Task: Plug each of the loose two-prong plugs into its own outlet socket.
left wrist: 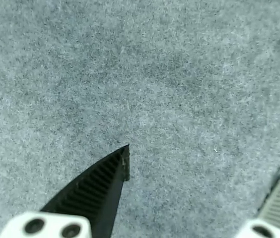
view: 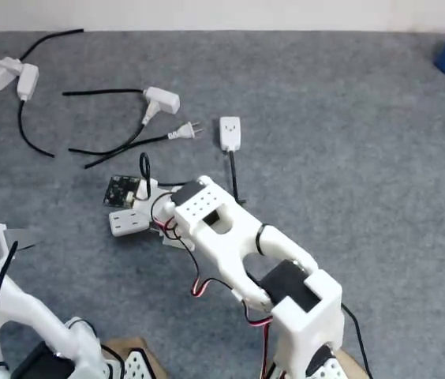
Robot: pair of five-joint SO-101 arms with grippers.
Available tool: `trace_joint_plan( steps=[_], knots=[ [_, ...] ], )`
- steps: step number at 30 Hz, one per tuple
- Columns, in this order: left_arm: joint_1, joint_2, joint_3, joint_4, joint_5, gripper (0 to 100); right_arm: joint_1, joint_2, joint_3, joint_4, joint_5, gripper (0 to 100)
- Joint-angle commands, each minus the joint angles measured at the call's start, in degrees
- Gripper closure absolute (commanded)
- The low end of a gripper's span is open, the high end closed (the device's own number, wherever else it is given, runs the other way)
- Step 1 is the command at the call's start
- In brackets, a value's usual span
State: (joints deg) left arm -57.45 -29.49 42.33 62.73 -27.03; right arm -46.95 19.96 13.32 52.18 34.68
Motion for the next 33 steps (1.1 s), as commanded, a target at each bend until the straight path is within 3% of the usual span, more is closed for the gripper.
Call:
trace_joint_plan(
  steps=[1, 7, 11, 15, 20, 26, 33],
  knots=[
    [0.04, -0.57, -0.84, -0.7, -0.62, 57, 0.66, -4.44, -2.15, 5.67, -4.13, 99.1],
    [3.74, -0.66, -1.1, -1.93, -0.7, 57, -1.27, -23.96, -1.71, 17.36, -10.64, 99.1],
    [8.66, -0.75, -7.69, -1.41, -0.35, 57, -1.45, -35.65, -1.54, 20.97, -20.75, 99.1],
    [16.4, -6.46, -16.66, 5.1, 3.34, 57, -0.48, -40.13, 4.26, 18.95, -28.31, 99.1],
    [27.03, -23.96, -22.81, 14.77, 10.55, 57, 7.08, -42.33, 12.97, 12.35, -32.18, 99.1],
    [40.92, -43.12, -6.11, 18.9, 13.54, 57, 3.3, -44.97, 20.44, 6.81, -32.97, 99.1],
    [42.51, -54.99, 12.97, 15.65, 13.54, 57, -5.41, -45.14, 20.79, 6.29, -34.2, 99.1]
  ],
)
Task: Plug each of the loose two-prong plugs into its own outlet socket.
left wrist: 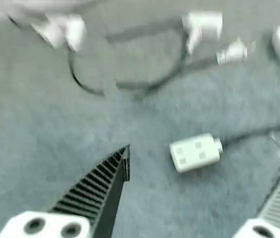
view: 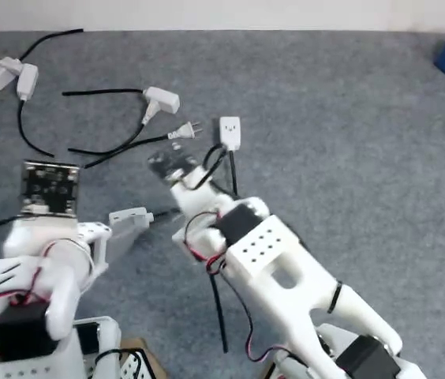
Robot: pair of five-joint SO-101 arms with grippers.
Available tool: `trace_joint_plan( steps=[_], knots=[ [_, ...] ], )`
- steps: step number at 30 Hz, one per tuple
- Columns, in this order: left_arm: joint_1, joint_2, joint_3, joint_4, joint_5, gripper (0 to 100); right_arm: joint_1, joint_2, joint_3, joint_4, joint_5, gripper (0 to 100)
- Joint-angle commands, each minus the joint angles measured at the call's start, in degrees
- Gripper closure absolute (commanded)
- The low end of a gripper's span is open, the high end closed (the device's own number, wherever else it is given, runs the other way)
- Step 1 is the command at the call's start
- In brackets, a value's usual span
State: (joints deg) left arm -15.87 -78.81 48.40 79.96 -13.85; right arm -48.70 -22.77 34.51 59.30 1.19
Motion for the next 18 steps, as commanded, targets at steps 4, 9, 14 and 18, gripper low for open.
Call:
trace_joint_plan(
  steps=[4, 9, 14, 18],
  knots=[
    [0.92, -10.59, 10.68, -1.58, 0.18, 57, -6.29, -2.42, -0.4, -0.84, -3.25, 99.1],
    [0.92, -12.79, 13.93, -3.08, 0.09, 57, -6.55, -2.42, -0.48, -0.75, -3.6, 99.1],
    [1.19, -12.79, 19.74, -8.35, 0.0, 57, -7.43, -2.42, -5.05, 2.68, -4.31, 99.1],
    [1.19, -12.79, 23.25, -12.22, 0.09, 57, -11.03, -2.42, -9.01, 5.14, -4.66, 99.1]
  ],
)
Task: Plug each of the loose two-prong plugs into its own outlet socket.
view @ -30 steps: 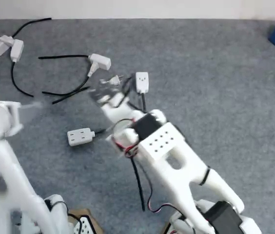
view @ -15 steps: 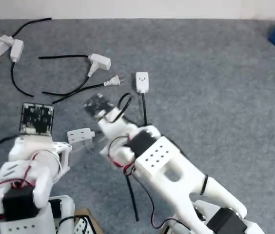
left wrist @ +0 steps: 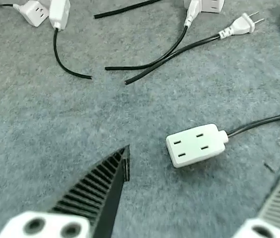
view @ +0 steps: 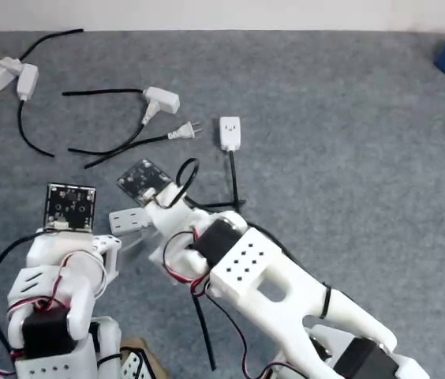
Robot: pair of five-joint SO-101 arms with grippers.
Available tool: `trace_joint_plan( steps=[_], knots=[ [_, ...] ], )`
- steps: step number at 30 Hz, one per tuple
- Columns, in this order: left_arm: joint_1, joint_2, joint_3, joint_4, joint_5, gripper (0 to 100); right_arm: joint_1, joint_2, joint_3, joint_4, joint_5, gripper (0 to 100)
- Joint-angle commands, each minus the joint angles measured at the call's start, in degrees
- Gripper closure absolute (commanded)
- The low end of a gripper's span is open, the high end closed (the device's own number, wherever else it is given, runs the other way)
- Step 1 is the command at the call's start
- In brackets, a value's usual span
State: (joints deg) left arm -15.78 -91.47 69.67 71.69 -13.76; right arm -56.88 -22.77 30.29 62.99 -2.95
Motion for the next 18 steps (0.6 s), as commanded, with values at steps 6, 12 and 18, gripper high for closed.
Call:
trace_joint_plan(
  steps=[6, 12, 18],
  knots=[
    [1.1, -0.13, 3.03, -4.31, 0.0, 57, -5.58, -2.33, -5.67, 1.63, -0.62, 99.1],
    [1.1, -0.13, 3.12, -4.22, 0.0, 57, -4.09, -2.33, -5.76, 1.71, -0.53, 99.1],
    [1.19, -0.4, 4.88, -4.22, 0.0, 57, 0.4, -2.33, -6.46, 3.56, -0.53, 99.1]
  ],
)
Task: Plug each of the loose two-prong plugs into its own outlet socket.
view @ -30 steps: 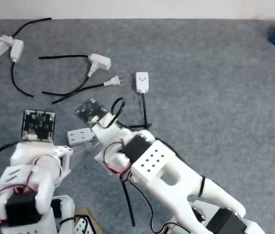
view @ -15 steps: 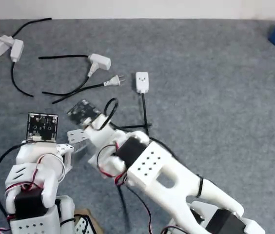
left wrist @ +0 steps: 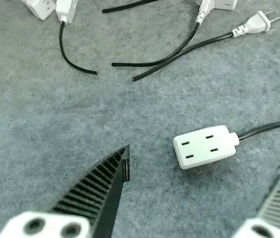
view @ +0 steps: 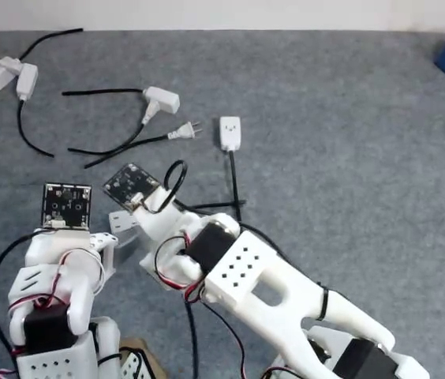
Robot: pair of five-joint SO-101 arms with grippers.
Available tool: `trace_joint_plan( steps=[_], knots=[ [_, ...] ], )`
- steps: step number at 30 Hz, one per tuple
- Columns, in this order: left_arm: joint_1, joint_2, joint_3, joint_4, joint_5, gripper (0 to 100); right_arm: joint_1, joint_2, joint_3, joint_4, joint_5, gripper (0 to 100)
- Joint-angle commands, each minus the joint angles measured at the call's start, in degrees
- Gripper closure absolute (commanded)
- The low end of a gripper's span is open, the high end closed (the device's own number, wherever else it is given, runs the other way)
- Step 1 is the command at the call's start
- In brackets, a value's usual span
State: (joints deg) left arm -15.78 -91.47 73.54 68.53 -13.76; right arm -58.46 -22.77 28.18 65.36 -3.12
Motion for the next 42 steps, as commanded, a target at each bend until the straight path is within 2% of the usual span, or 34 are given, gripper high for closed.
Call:
trace_joint_plan(
  steps=[1, 13, 18, 25, 29, 35, 37, 42],
  knots=[
    [1.19, -0.57, 1.63, -1.05, 0.0, 57, 2.77, -2.33, -5.05, 1.8, -0.35, 99.1],
    [1.19, -0.57, 4.26, -1.05, -0.09, 57, 4.97, -1.8, -10.95, 7.08, 0.0, 99.1],
    [0.48, -0.66, 4.0, -1.41, -0.18, 57, 8.48, -1.71, -10.95, 7.69, 1.58, 99.1],
    [-11.03, -0.57, -0.4, -2.02, 0.26, 57, 12.97, 1.63, -13.41, 12.97, 4.75, 99.1],
    [-16.04, -0.13, -1.89, -0.44, 0.35, 57, 11.3, 12.79, -26.59, 18.15, 4.4, 99.1],
    [-26.51, -0.13, -1.98, 0.35, 0.35, 57, 6.64, 43.91, -58.59, 34.68, 0.18, 99.1],
    [-28.88, -0.13, -1.71, 0.53, 0.35, 57, 5.49, 52.97, -67.56, 35.82, -0.35, 99.1],
    [-31.08, -0.4, 2.68, 0.09, 0.0, 57, 2.59, 56.04, -72.31, 35.82, -3.69, 99.1]
  ],
)
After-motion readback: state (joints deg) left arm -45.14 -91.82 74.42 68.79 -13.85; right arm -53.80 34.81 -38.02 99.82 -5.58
